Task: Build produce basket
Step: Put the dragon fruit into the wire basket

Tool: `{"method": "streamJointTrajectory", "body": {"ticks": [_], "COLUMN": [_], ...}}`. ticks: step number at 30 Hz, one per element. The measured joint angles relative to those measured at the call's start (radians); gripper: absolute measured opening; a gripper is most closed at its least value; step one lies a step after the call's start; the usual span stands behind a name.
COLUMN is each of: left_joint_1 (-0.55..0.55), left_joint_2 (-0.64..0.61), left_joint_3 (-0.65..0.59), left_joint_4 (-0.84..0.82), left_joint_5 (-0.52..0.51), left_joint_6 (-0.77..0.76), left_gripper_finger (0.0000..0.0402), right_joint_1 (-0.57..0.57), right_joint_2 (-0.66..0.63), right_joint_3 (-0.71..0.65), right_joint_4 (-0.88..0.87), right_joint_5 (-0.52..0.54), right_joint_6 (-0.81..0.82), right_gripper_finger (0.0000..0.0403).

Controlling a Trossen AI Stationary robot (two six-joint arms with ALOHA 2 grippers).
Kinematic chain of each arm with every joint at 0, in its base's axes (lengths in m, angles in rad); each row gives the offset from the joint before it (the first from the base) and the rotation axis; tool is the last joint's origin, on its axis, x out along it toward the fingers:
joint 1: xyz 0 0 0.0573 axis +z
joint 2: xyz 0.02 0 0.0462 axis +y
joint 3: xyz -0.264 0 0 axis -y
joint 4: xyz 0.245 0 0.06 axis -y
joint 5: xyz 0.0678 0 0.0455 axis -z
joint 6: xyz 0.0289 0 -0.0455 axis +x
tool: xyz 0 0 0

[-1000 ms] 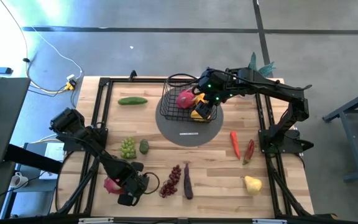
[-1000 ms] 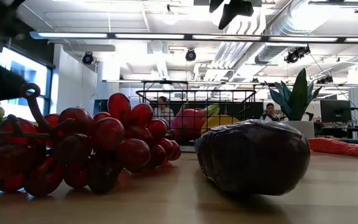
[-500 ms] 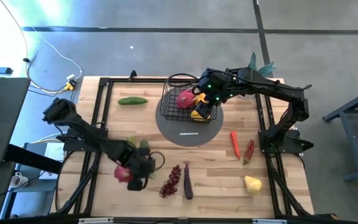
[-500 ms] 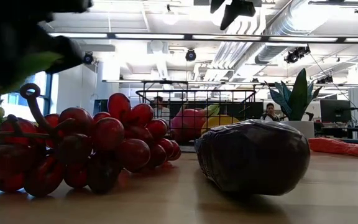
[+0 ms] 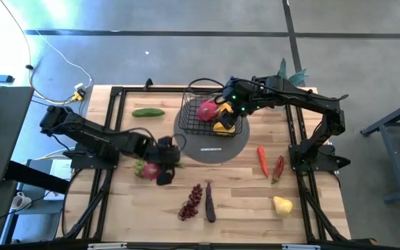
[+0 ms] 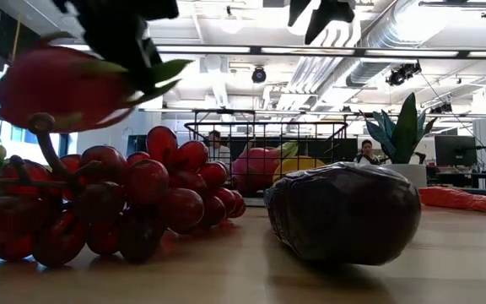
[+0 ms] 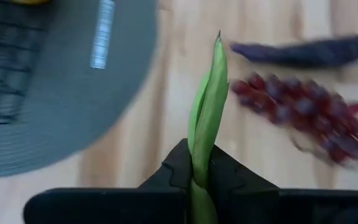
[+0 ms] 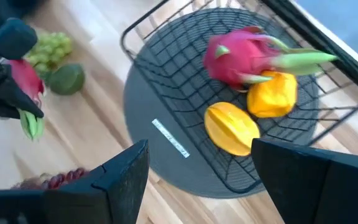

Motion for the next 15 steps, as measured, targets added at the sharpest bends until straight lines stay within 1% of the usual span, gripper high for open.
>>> {"method": "streamJointTrajectory", "body": {"ticks": [4, 6, 9, 11, 15], "left_joint_1": [0.084, 0.117, 0.162, 0.184, 0.227], "left_joint_2": [-0.02, -0.023, -0.033, -0.035, -0.036], "left_joint_3": [0.0, 0.001, 0.0, 0.002, 0.0], "left_joint_4": [0.019, 0.065, 0.11, 0.168, 0.234], "left_joint_5": [-0.008, -0.004, 0.031, 0.038, 0.039], "left_joint_6": [0.02, 0.034, 0.044, 0.052, 0.082], "left_gripper_finger": [0.0006, 0.0006, 0.0006, 0.0006, 0.0006], "right_joint_1": [0.0, 0.0, 0.0, 0.0, 0.0], "right_joint_2": [0.0, 0.0, 0.0, 0.0, 0.0], "right_joint_3": [0.0, 0.0, 0.0, 0.0, 0.0], "right_joint_4": [-0.013, -0.018, -0.021, -0.022, -0.025], "right_joint_5": [0.058, 0.077, 0.105, 0.124, 0.171], "right_joint_6": [0.046, 0.065, 0.093, 0.114, 0.162], "right_gripper_finger": [0.0264, 0.0264, 0.0263, 0.0264, 0.0264]}}
